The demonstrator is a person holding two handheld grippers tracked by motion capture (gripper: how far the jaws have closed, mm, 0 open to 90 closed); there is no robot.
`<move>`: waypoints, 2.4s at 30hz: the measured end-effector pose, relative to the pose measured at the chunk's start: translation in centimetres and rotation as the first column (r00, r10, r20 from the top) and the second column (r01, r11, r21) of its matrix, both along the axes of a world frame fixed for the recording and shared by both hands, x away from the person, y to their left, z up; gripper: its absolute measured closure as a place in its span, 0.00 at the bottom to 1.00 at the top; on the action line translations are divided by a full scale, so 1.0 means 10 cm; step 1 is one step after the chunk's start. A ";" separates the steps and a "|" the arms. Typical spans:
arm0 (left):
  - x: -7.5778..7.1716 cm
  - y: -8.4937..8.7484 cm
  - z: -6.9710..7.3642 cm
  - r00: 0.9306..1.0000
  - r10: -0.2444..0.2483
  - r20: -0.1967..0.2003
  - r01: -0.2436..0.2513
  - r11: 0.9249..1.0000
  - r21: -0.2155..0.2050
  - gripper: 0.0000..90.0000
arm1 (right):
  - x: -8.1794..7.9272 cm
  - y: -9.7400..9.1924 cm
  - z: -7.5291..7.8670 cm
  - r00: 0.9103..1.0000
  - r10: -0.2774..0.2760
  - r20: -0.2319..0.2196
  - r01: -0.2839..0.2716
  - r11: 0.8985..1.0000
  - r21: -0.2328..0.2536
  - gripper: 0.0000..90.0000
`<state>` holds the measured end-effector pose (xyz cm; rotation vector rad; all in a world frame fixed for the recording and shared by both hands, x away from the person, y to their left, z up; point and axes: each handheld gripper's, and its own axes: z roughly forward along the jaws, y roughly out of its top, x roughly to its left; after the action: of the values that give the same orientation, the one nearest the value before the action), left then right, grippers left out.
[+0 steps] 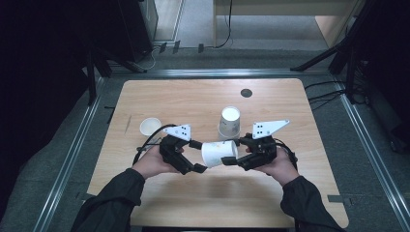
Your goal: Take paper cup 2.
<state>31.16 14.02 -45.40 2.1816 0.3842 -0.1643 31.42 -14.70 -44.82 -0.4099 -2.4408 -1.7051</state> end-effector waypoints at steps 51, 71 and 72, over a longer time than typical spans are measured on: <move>0.00 -0.03 -0.03 0.998 -0.056 0.015 0.057 0.998 -0.038 0.25 | -0.02 0.19 -0.09 0.998 0.052 -0.023 -0.053 0.998 -0.043 0.35; 0.03 0.17 0.15 0.998 -0.055 0.011 0.055 0.998 -0.003 0.26 | -0.03 0.12 -0.13 1.000 0.021 0.013 -0.020 0.993 -0.119 0.35; 0.04 0.17 0.16 0.998 -0.059 0.007 0.059 0.998 0.007 0.26 | -0.02 0.12 -0.13 1.000 0.020 0.015 -0.018 0.992 -0.122 0.35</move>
<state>31.56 15.69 -43.78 2.2014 0.3167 -0.1885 31.18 -13.53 -46.13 -0.3866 -2.5611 -1.5628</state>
